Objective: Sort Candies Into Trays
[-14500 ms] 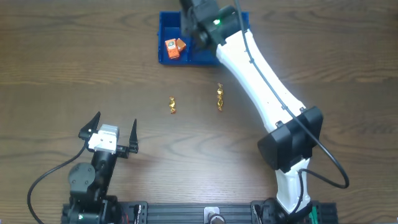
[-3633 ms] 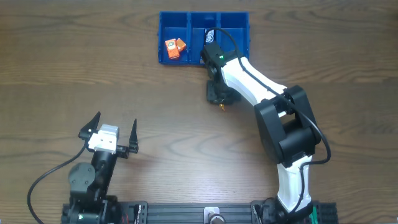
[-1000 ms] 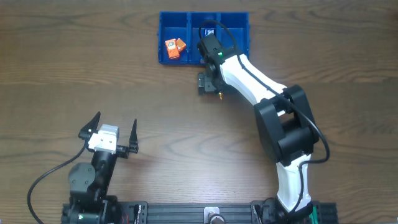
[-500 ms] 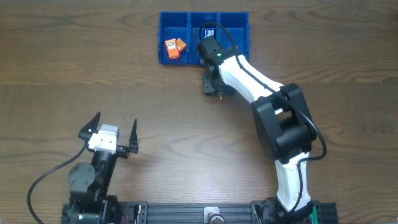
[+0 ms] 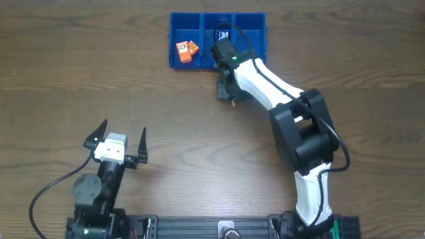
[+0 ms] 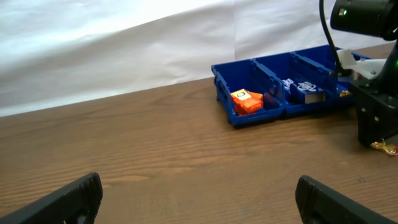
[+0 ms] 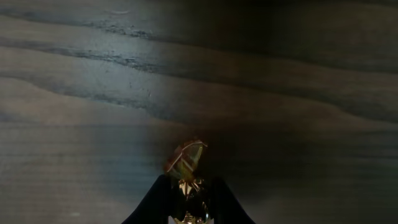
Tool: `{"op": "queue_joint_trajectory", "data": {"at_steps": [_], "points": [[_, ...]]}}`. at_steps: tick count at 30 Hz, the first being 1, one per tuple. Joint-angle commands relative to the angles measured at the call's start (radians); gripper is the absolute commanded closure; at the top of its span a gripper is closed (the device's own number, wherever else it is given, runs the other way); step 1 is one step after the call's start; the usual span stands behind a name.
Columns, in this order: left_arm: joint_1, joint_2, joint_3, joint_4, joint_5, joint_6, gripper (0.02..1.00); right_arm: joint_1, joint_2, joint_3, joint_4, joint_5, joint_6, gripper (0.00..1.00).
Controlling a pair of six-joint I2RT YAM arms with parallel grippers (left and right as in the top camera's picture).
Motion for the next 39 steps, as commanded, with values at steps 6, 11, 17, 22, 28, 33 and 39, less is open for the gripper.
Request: {"op": "queue_joint_trajectory", "data": {"at_steps": [6, 11, 17, 22, 28, 33, 39], "points": [[-0.003, -0.005, -0.026, -0.025, 0.000, 0.006, 0.023, -0.109, -0.185, 0.273, 0.061, 0.165, -0.123, 0.963], [-0.003, -0.005, -0.026, -0.025, -0.001, 0.006, 0.023, -0.145, -0.153, 0.273, 0.148, 0.177, -0.150, 0.963], [-0.003, -0.006, -0.026, -0.025, 0.000, 0.006, 0.023, -0.153, -0.054, 0.272, 0.167, 0.177, -0.148, 0.961], [-0.003, -0.005, -0.026, -0.025, -0.001, 0.006, 0.025, -0.153, -0.042, 0.272, 0.167, 0.197, -0.149, 0.958], [-0.003, -0.006, -0.026, -0.025, -0.001, 0.006, 0.023, -0.153, -0.035, 0.254, 0.169, 0.211, -0.148, 0.956], [-0.003, -0.005, -0.026, -0.025, -0.001, 0.006, 0.023, -0.153, -0.033, 0.225, 0.188, 0.210, -0.145, 0.917], [-0.003, -0.005, -0.026, -0.025, -0.001, 0.006, 0.023, -0.146, -0.027, 0.225, 0.187, 0.206, -0.137, 0.847]]}}
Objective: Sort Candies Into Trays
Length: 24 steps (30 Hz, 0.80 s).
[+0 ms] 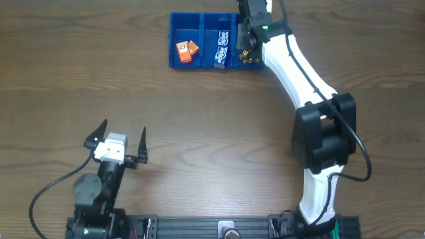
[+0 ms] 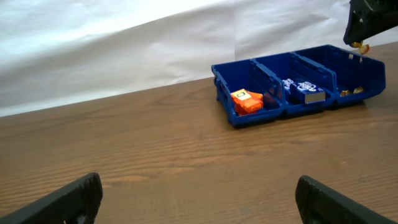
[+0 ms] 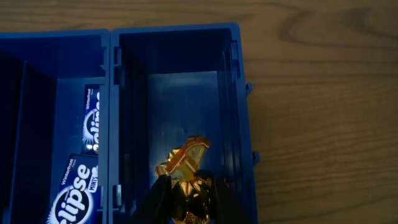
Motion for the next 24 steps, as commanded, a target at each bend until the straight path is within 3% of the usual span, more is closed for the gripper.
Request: {"op": "queue_joint_trajectory", "data": {"at_steps": [1, 3, 6, 7, 14, 24], "points": [[-0.003, -0.006, -0.026, -0.025, -0.001, 0.006, 0.023, 0.005, 0.016, -0.003, 0.002, 0.015, -0.003, 0.752], [-0.003, -0.006, -0.026, -0.025, -0.001, 0.006, 0.023, 0.007, 0.022, -0.003, 0.001, 0.014, -0.003, 0.406], [-0.003, -0.006, -0.026, -0.025, -0.001, 0.006, 0.023, 0.007, 0.026, -0.003, 0.002, 0.015, -0.004, 0.134], [-0.003, -0.006, -0.026, -0.025, -0.001, 0.006, 0.023, 0.007, 0.026, -0.003, 0.002, 0.015, -0.004, 0.003], [-0.003, -0.006, -0.026, -0.025, -0.001, 0.006, 0.023, 0.004, -0.031, 0.027, -0.032, 0.015, -0.004, 0.003], [-0.003, -0.006, -0.026, -0.025, 0.000, 0.006, 0.025, 0.026, -0.372, -0.008, -0.241, 0.035, -0.004, 0.003]]}}
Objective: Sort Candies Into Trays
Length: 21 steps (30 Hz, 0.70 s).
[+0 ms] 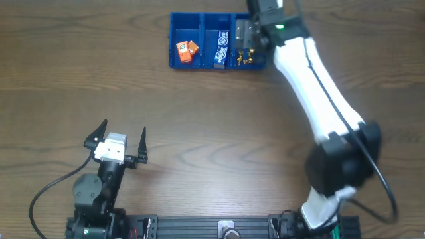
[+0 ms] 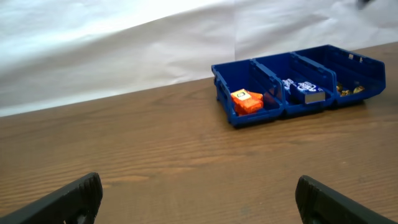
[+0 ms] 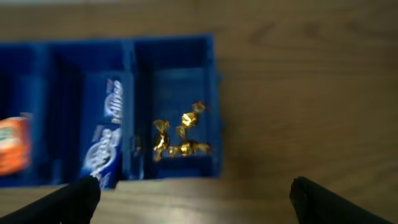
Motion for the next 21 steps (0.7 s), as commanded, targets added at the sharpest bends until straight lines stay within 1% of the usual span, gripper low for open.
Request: {"op": "queue_joint_trajectory", "data": {"at_steps": [1, 3, 5, 9, 13, 16, 21], "points": [[-0.003, -0.006, -0.026, -0.025, -0.001, 0.006, 0.023, 0.016, -0.160, -0.038, -0.037, 0.045, -0.002, 0.003], [-0.003, -0.006, -0.026, -0.025, -0.001, 0.006, 0.023, 0.014, -0.223, -0.110, -0.019, 0.074, -0.002, 0.003], [-0.003, -0.006, -0.026, -0.025, -0.001, 0.006, 0.023, -0.001, -0.275, -0.190, 0.011, 0.085, -0.001, 0.003], [-0.003, -0.006, -0.026, -0.025, -0.001, 0.006, 0.023, -0.067, -0.381, -0.367, 0.117, 0.085, -0.003, 0.003], [-0.003, -0.006, -0.026, -0.025, -0.001, 0.006, 0.023, -0.151, -0.488, -0.478, 0.167, 0.047, -0.043, 0.003], [-0.003, -0.006, -0.026, -0.025, -0.001, 0.006, 0.025, -0.161, -0.594, -0.584, 0.222, 0.055, -0.088, 0.003], [-0.003, -0.006, -0.026, -0.025, -0.001, 0.006, 0.023, -0.161, -0.782, -0.834, 0.395, 0.055, -0.092, 0.003]]}}
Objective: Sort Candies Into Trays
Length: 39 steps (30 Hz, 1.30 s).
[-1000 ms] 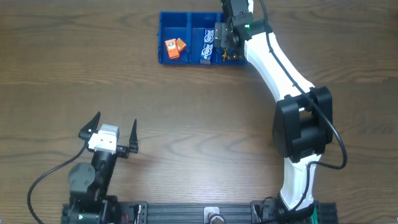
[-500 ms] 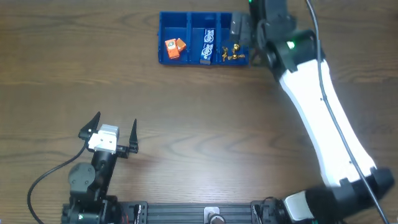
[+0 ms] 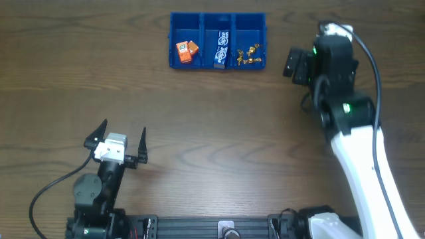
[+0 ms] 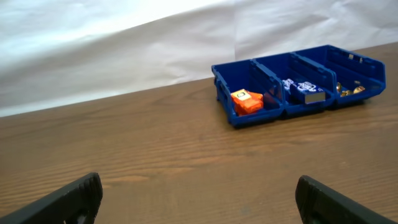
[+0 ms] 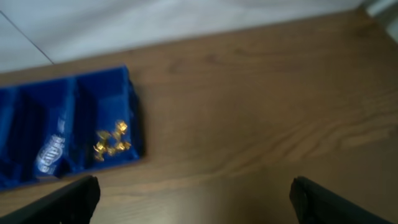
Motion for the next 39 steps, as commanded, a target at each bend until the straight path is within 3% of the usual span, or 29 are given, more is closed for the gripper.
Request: {"op": "queue_joint_trajectory", "data": {"at_steps": [1, 5, 8, 11, 21, 28, 39], "points": [[-0.003, -0.006, -0.026, -0.025, 0.000, 0.006, 0.023, -0.001, -0.157, -0.228, 0.130, 0.007, -0.031, 0.003], [-0.003, -0.006, -0.026, -0.025, 0.000, 0.006, 0.023, -0.008, -0.324, -0.441, 0.261, 0.005, -0.031, 0.003], [-0.003, -0.006, -0.026, -0.025, 0.000, 0.006, 0.025, -0.084, -0.473, -0.583, 0.350, 0.002, -0.031, 0.003], [-0.003, -0.006, -0.026, -0.025, 0.000, 0.006, 0.023, -0.124, -0.584, -0.658, 0.376, -0.047, -0.061, 0.003], [-0.003, -0.006, -0.026, -0.025, 0.000, 0.006, 0.023, -0.123, -0.848, -0.886, 0.483, -0.088, -0.107, 0.003], [-0.003, -0.006, -0.026, -0.025, 0.000, 0.006, 0.023, -0.123, -0.960, -1.022, 0.659, -0.140, -0.143, 0.003], [-0.003, -0.006, -0.026, -0.025, 0.000, 0.006, 0.023, -0.125, -1.186, -1.131, 0.619, -0.169, -0.192, 0.003]]}}
